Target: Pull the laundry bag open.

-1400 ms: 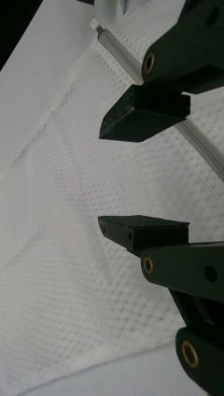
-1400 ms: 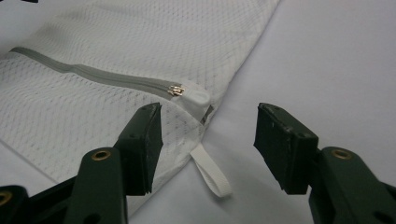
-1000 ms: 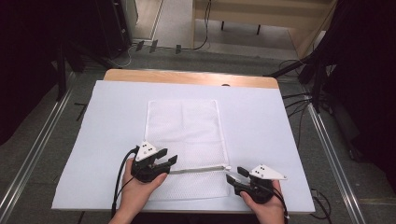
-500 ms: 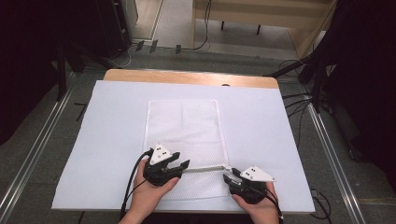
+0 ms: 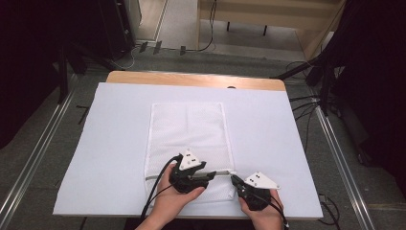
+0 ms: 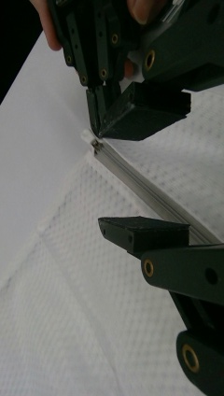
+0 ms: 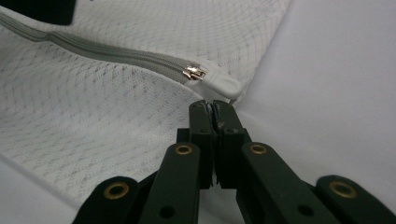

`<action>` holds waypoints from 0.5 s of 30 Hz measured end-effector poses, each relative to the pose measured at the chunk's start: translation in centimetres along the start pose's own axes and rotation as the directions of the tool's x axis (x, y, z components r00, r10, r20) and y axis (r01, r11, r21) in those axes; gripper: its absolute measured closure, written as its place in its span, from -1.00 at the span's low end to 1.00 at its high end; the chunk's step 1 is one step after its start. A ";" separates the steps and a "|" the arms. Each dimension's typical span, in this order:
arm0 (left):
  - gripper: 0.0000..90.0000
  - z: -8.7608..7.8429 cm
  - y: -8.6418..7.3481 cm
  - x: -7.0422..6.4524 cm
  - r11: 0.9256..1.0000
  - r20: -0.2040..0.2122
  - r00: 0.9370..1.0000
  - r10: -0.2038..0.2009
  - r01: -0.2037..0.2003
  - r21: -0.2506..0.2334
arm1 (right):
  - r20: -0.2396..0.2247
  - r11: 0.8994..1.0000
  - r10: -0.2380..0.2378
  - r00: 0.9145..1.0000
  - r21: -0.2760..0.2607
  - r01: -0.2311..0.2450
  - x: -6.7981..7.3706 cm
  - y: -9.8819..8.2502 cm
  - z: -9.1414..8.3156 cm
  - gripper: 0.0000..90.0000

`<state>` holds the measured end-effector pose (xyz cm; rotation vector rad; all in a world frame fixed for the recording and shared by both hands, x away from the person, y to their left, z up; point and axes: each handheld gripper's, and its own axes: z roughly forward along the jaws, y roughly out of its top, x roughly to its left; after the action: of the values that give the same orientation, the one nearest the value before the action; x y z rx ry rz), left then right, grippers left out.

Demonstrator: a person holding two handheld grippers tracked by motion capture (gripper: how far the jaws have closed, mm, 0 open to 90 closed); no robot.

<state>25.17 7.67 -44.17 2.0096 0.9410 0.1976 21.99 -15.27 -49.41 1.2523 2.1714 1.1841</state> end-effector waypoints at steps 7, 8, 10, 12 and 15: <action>0.49 2.3 0.9 -1.5 0.999 0.033 0.999 0.003 -0.004 0.041 | -0.003 0.999 -0.010 1.000 -0.042 0.010 0.1 0.0 -0.4 1.00; 0.55 2.3 0.9 -1.5 0.999 0.033 0.999 0.003 -0.004 0.041 | -0.003 0.999 -0.010 1.000 -0.042 0.010 0.1 0.0 -0.4 1.00; 0.66 3.1 0.9 -1.3 0.998 0.034 0.999 -0.020 0.017 0.068 | 0.001 0.997 -0.010 1.000 -0.082 0.010 0.1 0.2 -0.9 1.00; 0.75 3.5 0.7 -1.2 0.996 0.029 0.999 -0.015 0.012 0.089 | -0.007 0.993 -0.009 1.000 -0.115 0.008 0.1 0.4 -1.4 1.00; 0.84 3.7 0.6 -1.1 0.994 0.019 1.000 -0.003 0.001 0.106 | -0.017 0.990 -0.015 1.000 -0.139 0.013 0.2 0.6 -1.7 1.00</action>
<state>26.41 4.30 -45.66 2.1040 0.9584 0.1292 21.11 -15.82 -47.90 1.1702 2.0673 1.3209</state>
